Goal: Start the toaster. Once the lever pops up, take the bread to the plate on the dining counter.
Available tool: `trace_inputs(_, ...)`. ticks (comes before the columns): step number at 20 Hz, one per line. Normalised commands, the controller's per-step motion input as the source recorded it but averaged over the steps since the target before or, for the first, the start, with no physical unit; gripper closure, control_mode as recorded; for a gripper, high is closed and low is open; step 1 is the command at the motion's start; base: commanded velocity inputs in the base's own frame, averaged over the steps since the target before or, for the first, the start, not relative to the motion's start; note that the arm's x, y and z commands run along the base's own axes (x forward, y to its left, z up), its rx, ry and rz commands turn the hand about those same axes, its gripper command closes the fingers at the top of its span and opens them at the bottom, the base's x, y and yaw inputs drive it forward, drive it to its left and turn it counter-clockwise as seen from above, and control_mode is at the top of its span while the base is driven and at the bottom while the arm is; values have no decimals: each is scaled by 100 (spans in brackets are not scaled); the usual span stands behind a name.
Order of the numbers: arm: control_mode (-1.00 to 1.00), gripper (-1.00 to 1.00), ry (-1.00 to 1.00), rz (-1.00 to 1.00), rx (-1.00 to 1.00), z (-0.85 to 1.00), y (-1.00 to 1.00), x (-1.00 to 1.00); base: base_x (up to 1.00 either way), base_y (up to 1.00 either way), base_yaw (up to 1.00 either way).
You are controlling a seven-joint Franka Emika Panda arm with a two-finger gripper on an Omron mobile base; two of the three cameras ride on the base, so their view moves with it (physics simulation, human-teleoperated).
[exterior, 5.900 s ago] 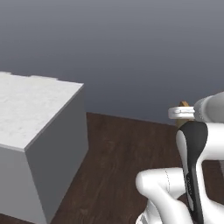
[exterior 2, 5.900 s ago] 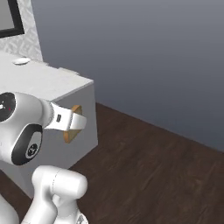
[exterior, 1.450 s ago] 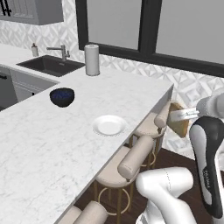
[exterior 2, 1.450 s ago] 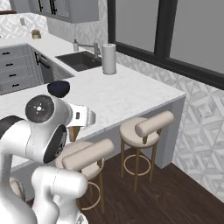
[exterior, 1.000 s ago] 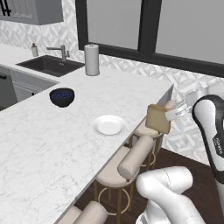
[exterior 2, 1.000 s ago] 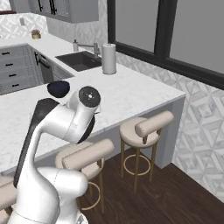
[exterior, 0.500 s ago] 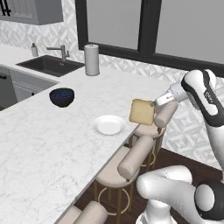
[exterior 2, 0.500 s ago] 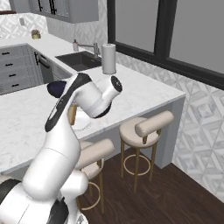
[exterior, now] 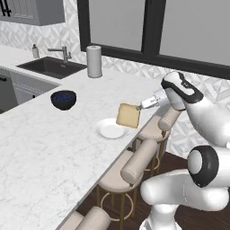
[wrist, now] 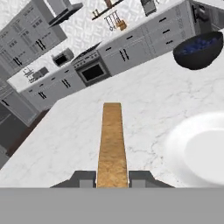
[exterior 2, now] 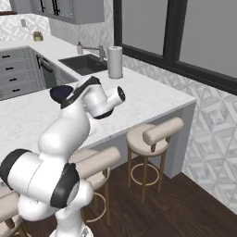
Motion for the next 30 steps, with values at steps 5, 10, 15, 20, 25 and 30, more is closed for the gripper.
trace_inputs(5, -100, 100, 21, 13, 3, -41, 19, 88, 0, 0, 0)
trace_inputs(10, -100, 100, 22, 13, 0, -48, 29, 81, 0, 0, 0)
trace_inputs(15, -100, 100, 14, 12, 0, -55, 27, 75, 0, 0, 0)
trace_inputs(20, -100, 100, 3, 11, 0, -61, 6, 65, 0, 0, 0)
trace_inputs(25, -100, 100, 0, 9, 0, -56, 5, 55, 0, 0, 0)
trace_inputs(30, -100, 100, 0, 8, 0, -53, 3, 36, 0, 0, 0)
